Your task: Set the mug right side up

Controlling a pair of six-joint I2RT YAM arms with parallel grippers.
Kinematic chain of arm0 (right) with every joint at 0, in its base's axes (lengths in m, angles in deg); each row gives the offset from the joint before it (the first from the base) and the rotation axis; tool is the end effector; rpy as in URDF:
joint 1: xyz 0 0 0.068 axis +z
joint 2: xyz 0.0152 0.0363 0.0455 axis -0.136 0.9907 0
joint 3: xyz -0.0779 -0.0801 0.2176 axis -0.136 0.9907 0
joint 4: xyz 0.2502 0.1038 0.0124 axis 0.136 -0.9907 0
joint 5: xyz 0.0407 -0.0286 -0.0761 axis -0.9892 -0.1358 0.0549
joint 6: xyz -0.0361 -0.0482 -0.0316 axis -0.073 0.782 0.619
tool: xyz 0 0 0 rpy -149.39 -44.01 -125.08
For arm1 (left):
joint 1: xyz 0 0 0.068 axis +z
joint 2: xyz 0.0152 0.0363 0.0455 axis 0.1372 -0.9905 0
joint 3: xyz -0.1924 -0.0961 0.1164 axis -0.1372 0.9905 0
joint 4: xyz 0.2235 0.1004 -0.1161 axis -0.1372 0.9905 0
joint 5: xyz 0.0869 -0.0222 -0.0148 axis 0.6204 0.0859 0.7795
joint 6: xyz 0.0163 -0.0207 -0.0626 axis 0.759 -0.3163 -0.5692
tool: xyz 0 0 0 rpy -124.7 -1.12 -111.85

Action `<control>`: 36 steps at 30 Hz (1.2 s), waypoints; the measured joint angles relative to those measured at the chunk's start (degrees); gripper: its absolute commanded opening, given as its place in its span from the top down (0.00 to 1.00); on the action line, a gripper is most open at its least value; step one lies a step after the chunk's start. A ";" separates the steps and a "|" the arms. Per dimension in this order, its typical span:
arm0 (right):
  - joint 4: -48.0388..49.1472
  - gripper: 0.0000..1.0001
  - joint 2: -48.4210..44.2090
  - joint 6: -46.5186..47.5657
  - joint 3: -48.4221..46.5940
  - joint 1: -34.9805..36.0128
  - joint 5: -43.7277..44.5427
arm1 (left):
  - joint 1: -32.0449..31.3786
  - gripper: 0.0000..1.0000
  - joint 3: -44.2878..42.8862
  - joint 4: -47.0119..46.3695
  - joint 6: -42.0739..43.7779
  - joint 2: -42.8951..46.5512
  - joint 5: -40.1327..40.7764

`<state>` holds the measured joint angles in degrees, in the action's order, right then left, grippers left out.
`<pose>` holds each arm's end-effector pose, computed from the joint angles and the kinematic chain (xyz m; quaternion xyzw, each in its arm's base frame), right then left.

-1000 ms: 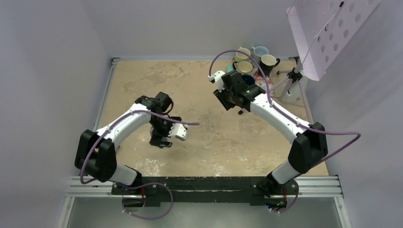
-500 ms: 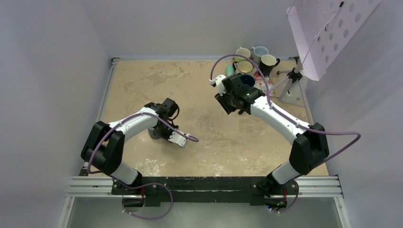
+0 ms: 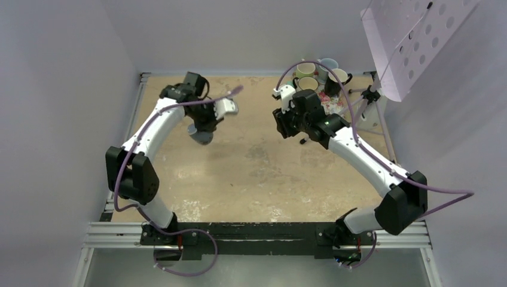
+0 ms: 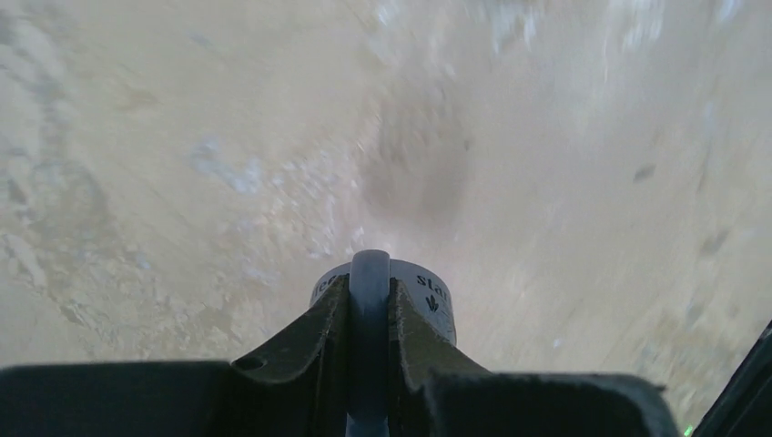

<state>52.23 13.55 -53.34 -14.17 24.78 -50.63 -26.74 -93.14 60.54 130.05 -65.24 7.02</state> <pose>0.2914 0.1852 0.2778 -0.2876 0.8606 0.0926 0.4100 0.3190 -0.1264 0.2353 0.6205 0.7528 -0.0906 0.2004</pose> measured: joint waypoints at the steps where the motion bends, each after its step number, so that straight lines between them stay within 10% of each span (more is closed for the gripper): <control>1: 1.42 0.56 -0.83 -1.01 0.20 -0.02 -2.19 | 1.44 1.00 -3.69 -0.02 -4.20 -0.52 -3.08; 10: 31.80 0.30 -8.96 -19.47 10.19 0.13 -24.28 | 4.83 1.00 -13.60 -7.48 -37.55 0.87 -28.04; 23: 54.45 0.33 -1.38 -38.45 13.77 1.31 -37.18 | 4.50 1.00 -10.23 -24.65 -59.87 4.31 -40.61; 26: 60.13 0.46 0.76 -42.40 13.79 1.66 -39.87 | 4.37 1.00 -8.72 -27.41 -62.86 4.31 -41.44; 30: 64.43 0.93 3.32 -45.75 13.66 1.79 -41.64 | 4.15 1.00 -7.72 -30.49 -66.34 4.37 -42.77; 32: 64.54 1.00 4.07 -47.82 13.51 1.31 -42.84 | 4.28 0.85 -7.23 -32.54 -66.53 4.39 -43.89; 36: 57.37 1.00 3.89 -43.50 9.22 1.62 -42.60 | 4.79 0.13 -7.04 -32.57 -65.40 4.90 -42.86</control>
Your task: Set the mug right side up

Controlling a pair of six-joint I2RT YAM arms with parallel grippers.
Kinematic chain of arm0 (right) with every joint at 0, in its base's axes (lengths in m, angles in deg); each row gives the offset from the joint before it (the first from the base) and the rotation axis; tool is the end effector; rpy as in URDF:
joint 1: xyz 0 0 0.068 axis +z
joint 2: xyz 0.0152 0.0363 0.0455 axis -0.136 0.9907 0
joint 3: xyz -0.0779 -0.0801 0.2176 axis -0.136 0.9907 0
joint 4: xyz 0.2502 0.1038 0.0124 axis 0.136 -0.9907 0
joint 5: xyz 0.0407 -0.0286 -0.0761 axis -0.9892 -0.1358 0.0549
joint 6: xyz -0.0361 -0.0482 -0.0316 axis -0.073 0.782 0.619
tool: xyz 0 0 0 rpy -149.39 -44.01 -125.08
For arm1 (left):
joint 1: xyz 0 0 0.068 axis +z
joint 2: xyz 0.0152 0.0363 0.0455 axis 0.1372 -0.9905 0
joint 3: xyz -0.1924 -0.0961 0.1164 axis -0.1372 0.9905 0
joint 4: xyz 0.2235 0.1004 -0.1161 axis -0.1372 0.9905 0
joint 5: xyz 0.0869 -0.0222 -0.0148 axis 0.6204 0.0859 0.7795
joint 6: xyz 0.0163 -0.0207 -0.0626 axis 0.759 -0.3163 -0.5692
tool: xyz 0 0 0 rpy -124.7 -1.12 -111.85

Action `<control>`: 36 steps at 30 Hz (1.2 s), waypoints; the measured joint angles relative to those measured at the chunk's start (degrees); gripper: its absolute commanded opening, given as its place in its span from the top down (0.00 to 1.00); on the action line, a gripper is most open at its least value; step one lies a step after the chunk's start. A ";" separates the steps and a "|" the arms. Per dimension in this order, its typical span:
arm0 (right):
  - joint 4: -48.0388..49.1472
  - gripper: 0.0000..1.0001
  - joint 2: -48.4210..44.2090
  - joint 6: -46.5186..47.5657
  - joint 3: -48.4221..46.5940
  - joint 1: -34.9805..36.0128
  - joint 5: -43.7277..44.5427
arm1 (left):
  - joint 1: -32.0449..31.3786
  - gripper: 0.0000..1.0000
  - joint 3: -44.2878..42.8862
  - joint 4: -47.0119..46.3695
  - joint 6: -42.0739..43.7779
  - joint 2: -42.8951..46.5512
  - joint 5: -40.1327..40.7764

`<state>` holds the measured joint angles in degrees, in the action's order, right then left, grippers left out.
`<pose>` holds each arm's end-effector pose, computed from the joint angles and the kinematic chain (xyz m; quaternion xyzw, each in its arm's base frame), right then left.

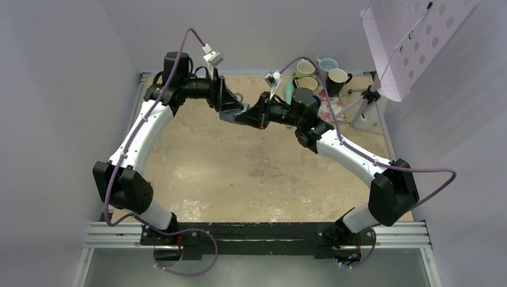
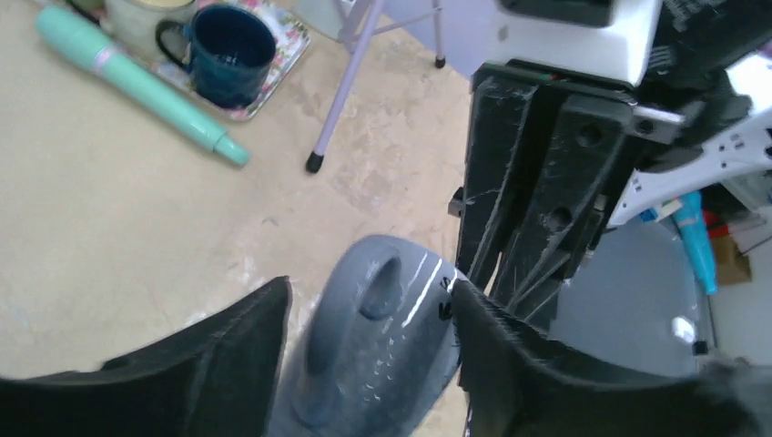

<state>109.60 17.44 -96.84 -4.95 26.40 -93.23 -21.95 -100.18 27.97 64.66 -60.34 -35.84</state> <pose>0.2890 0.2405 0.3109 -0.2345 0.6474 0.6006 0.4064 0.3428 -0.1348 0.3640 0.3012 0.7216 -0.5084 0.3606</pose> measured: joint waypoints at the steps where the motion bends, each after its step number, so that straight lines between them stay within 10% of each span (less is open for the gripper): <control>1: -4.09 1.00 -0.07 2.05 -1.84 0.31 2.69 | -0.13 0.04 0.00 1.27 1.33 0.22 1.77; 16: -56.83 1.00 9.42 25.83 -34.21 -14.34 54.66 | 0.55 0.00 2.91 15.39 17.70 5.86 32.83; 36: -70.31 1.00 37.90 32.24 -53.46 -25.66 60.70 | 0.55 0.00 11.58 17.16 25.70 12.07 38.99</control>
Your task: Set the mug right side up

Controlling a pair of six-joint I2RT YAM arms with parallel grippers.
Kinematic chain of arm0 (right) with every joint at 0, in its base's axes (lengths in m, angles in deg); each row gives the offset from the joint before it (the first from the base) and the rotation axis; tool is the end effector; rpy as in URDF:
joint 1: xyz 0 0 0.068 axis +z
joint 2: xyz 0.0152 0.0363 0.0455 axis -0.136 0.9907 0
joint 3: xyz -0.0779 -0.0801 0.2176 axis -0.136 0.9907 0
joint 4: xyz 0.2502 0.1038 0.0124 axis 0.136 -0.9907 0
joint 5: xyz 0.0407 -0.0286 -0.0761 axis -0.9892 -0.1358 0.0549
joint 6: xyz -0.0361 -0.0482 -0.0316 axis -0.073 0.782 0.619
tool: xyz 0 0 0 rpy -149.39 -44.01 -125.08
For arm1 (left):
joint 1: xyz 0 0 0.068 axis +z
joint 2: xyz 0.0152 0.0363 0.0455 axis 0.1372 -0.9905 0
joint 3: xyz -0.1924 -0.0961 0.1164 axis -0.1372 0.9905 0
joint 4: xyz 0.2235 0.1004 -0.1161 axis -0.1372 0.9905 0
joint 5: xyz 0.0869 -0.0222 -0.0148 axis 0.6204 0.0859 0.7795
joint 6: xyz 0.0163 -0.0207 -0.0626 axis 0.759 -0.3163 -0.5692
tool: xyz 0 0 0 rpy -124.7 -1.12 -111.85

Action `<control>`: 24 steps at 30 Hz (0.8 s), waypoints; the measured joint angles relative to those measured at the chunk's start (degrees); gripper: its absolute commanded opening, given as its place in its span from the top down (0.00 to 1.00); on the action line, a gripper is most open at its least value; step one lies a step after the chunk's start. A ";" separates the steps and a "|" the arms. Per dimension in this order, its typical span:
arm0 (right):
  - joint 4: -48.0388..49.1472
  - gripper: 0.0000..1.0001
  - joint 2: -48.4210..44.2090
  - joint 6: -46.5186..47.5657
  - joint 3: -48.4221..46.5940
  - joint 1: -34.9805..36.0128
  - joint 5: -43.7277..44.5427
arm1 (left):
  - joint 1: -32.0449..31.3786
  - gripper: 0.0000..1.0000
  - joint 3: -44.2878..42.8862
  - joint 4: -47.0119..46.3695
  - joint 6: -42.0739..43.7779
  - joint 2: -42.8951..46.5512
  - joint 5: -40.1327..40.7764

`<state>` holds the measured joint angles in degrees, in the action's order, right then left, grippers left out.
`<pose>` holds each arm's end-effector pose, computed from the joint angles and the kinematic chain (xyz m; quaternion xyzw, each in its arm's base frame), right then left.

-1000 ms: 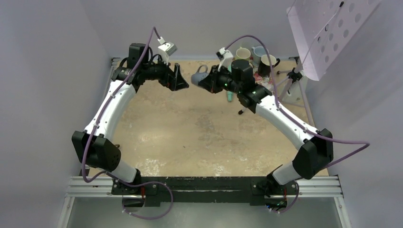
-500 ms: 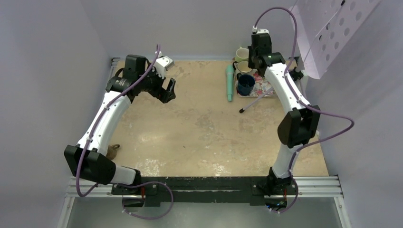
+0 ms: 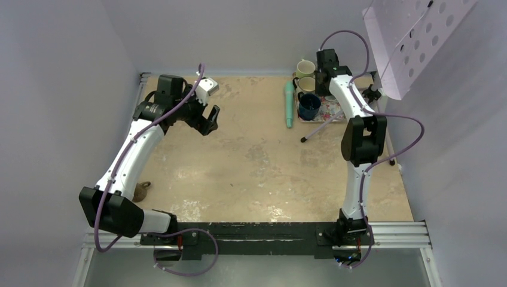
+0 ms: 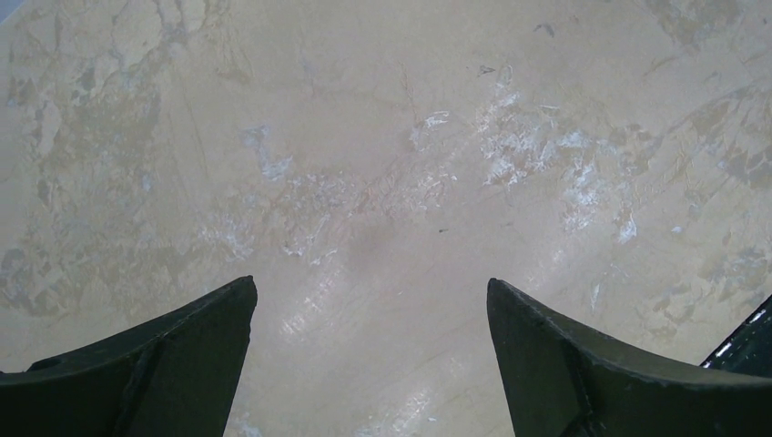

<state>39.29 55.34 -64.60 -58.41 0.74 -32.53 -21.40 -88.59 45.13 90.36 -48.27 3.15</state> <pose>0.4865 0.0552 0.2388 0.0384 0.9298 -0.1124 0.3485 0.3026 -0.0933 0.3207 0.3126 0.8503 -0.1579 0.3929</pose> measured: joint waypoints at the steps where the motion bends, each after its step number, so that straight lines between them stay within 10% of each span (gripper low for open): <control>1: 0.00 1.00 0.37 -0.02 -0.07 -0.33 -0.96 | 0.00 0.00 0.00 -0.04 0.04 0.04 0.02; 24: -0.35 1.00 10.23 -1.42 -8.85 -4.00 -11.23 | 0.00 0.00 0.96 -0.55 0.13 0.04 0.37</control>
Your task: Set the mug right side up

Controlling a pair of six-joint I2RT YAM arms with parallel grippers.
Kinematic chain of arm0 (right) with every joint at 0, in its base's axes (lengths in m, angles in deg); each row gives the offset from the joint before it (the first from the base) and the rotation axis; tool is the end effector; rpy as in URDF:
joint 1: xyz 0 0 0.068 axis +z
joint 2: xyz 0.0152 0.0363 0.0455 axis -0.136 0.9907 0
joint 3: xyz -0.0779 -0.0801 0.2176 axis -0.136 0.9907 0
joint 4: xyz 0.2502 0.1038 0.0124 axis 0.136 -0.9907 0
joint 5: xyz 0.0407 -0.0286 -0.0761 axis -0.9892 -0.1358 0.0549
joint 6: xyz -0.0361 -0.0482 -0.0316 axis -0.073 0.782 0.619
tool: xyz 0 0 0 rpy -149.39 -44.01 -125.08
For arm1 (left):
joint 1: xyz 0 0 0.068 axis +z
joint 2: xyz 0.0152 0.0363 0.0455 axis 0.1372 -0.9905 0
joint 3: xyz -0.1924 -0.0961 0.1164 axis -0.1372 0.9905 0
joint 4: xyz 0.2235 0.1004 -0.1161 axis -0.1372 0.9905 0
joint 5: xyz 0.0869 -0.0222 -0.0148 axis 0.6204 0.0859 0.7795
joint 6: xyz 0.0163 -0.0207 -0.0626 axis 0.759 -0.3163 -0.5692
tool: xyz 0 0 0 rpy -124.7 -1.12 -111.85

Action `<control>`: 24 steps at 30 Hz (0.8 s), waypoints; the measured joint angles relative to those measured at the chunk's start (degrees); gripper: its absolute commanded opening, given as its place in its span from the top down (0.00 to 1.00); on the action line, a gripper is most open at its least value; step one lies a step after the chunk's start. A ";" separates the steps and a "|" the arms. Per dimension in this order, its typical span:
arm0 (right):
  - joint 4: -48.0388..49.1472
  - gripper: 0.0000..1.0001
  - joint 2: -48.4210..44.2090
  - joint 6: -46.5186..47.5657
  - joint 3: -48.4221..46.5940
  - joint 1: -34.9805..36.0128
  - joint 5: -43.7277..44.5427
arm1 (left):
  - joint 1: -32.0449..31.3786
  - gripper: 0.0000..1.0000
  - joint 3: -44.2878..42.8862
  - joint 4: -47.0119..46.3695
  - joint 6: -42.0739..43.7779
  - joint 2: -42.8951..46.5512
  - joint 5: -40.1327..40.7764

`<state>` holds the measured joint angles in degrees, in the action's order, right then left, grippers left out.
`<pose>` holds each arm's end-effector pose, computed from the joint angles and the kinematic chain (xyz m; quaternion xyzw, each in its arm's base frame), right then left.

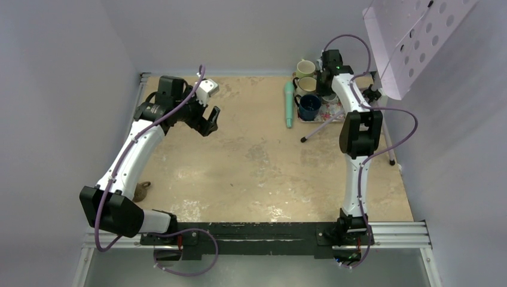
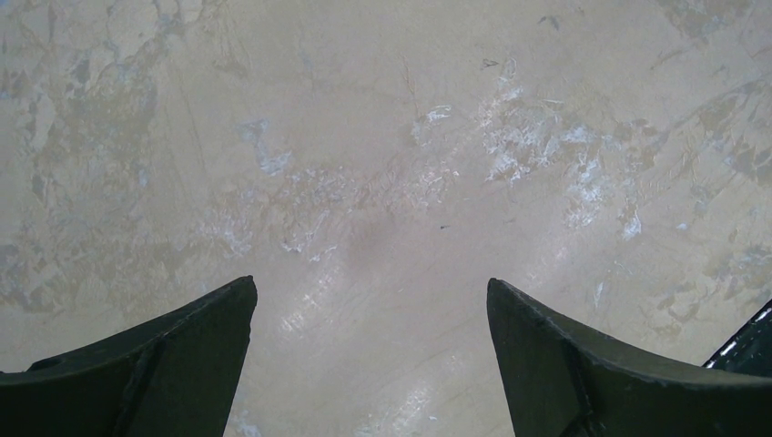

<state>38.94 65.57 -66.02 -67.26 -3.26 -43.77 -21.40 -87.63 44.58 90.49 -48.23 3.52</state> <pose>0.5201 0.0340 0.2022 0.0491 0.9437 -0.0305 0.3257 0.3031 -0.0931 0.3159 0.3123 0.8522 -0.1549 0.3903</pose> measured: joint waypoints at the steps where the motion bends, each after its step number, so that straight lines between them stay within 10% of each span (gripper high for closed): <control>1: -0.11 1.00 -0.02 -0.13 0.00 -0.13 -0.04 | 0.00 0.00 0.02 0.00 0.04 0.00 0.00; 8: -1.99 0.99 0.02 -0.76 -0.48 -0.55 -0.17 | 0.00 0.00 0.02 0.00 0.59 0.00 0.46; 16: -1.60 0.70 0.02 -1.05 -0.37 -0.57 0.02 | 0.00 0.00 0.02 0.00 0.98 0.00 0.61; 24: -0.44 0.63 0.13 -0.02 -1.20 -0.57 -0.24 | 0.00 0.00 0.02 0.00 1.01 0.00 0.61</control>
<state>38.50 65.70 -66.04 -68.46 -3.83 -44.01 -21.40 -87.61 44.58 91.50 -48.23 4.14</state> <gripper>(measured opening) 0.358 0.997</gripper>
